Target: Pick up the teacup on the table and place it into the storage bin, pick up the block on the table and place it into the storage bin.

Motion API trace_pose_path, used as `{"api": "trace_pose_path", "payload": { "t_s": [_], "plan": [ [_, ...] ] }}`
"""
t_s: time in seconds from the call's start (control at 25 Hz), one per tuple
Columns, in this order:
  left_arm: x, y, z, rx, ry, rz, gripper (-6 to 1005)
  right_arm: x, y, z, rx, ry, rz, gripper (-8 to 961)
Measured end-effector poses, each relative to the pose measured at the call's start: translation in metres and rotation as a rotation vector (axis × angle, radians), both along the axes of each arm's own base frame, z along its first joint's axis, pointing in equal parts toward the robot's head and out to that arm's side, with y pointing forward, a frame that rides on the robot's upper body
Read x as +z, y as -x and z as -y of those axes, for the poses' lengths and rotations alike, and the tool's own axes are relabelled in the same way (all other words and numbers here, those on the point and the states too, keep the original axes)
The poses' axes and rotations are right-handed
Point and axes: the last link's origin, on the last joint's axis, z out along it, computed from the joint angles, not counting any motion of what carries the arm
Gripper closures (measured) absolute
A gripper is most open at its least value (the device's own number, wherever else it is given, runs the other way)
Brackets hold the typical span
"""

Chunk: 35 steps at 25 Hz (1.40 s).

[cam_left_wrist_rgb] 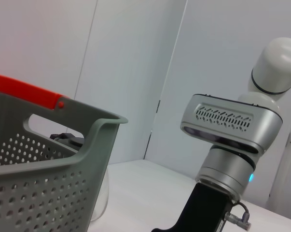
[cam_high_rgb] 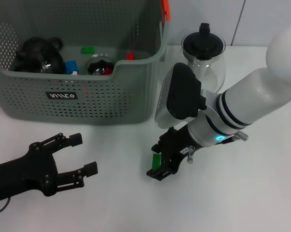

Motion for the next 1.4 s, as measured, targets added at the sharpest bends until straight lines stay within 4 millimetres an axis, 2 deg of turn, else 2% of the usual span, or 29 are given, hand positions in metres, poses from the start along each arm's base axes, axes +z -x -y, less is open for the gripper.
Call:
{"api": "trace_pose_path", "payload": {
  "t_s": [0.6,0.96,1.04,1.12,1.4],
  "plan": [
    [-0.001,0.001,0.000,0.009,-0.002,-0.003,94,-0.001,-0.002,0.000,-0.012,-0.004,0.000,327],
    [-0.002,0.001,0.000,0.010,0.000,0.000,95,0.009,0.002,-0.002,-0.043,-0.015,-0.050,526],
    [-0.002,0.001,0.000,0.011,0.000,0.000,95,0.019,0.010,-0.001,-0.053,-0.011,-0.119,526],
    [-0.002,0.001,0.001,0.012,0.000,0.001,95,0.038,0.020,0.000,-0.054,-0.005,-0.220,526],
    [-0.001,0.002,0.001,0.015,-0.006,0.003,95,0.121,0.048,0.012,0.003,-0.015,-0.528,526]
  ]
}}
